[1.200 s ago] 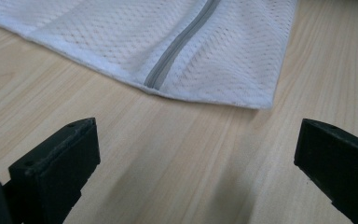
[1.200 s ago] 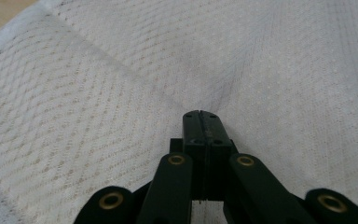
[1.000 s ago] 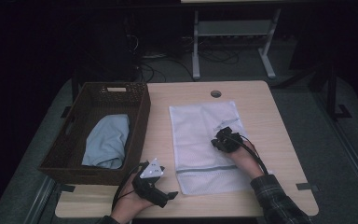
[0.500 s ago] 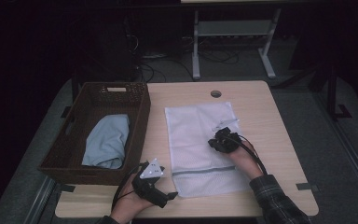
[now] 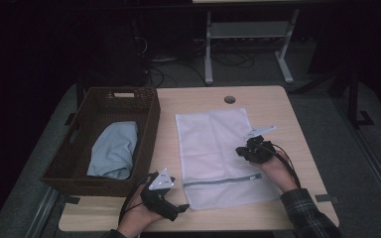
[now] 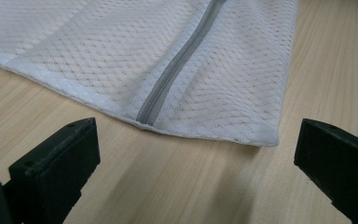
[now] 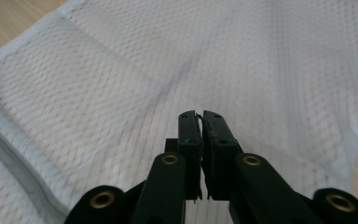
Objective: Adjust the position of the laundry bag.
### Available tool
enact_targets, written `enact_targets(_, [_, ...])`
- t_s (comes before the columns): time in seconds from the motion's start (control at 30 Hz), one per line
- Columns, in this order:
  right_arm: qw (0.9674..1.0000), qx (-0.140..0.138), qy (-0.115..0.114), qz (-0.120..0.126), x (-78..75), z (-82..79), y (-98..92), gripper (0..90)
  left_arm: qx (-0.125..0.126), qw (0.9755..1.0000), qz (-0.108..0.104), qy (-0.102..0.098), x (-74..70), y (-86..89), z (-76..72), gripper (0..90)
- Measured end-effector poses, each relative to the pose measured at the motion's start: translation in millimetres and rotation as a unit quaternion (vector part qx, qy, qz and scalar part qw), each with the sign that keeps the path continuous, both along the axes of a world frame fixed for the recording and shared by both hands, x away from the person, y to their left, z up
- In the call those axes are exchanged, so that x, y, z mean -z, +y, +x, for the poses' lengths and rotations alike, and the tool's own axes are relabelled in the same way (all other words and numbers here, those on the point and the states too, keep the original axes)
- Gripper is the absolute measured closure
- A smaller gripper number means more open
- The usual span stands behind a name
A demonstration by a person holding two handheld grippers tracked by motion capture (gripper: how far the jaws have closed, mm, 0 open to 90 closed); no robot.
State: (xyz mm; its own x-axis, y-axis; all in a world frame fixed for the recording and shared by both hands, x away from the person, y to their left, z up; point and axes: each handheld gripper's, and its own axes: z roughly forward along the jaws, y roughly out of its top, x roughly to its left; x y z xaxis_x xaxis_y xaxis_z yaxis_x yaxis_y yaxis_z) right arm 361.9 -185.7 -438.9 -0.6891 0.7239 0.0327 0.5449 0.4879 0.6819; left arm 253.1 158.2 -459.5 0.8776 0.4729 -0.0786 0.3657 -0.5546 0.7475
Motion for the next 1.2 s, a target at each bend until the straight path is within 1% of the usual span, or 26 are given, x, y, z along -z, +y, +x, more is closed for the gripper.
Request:
enact_targets(0.03, [1.0, 0.003, -0.001, -0.002, -0.6, -2.2, -2.8, 88.7, 0.0, 1.0, 0.0, 0.0, 0.0, 0.0, 0.0, 0.0])
enact_targets(0.27, [0.9999, 0.012, -0.006, -0.008, -2.0, -16.1, -25.6, 89.3, 0.0, 1.0, -0.001, 0.0, -0.1, 0.1, 0.0, 0.1])
enact_targets(0.33, [0.9999, 0.014, -0.003, -0.006, -1.1, -20.3, -32.0, 89.2, 0.001, 1.0, -0.001, 0.0, -0.2, 0.0, -0.1, 0.1])
enact_targets(0.57, [0.9996, 0.023, 0.002, -0.015, 3.0, -35.4, -52.0, 89.2, -0.001, 1.0, -0.003, 0.0, 0.1, 0.1, 0.0, 0.1])
enact_targets(0.73, [0.9993, 0.027, 0.01, -0.025, 9.5, -45.2, -62.9, 88.5, -0.001, 1.0, -0.004, 0.001, 0.0, 0.3, 0.1, 0.1])
enact_targets(0.83, [0.9992, 0.028, 0.01, -0.026, 10.5, -51.3, -68.1, 88.5, -0.002, 1.0, -0.006, 0.003, 0.4, 0.5, -0.2, 0.1])
enact_targets(0.97, [0.9993, 0.03, 0.008, -0.02, 9.2, -59.4, -75.0, 84.9, -0.001, 1.0, -0.006, 0.002, 0.7, 0.6, -1.1, 0.1])
enact_targets(1.2, [0.9994, 0.032, 0.012, -0.005, 11.0, -69.7, -84.6, 71.1, -0.001, 1.0, -0.007, 0.001, 0.1, 0.8, -1.4, 0.1])
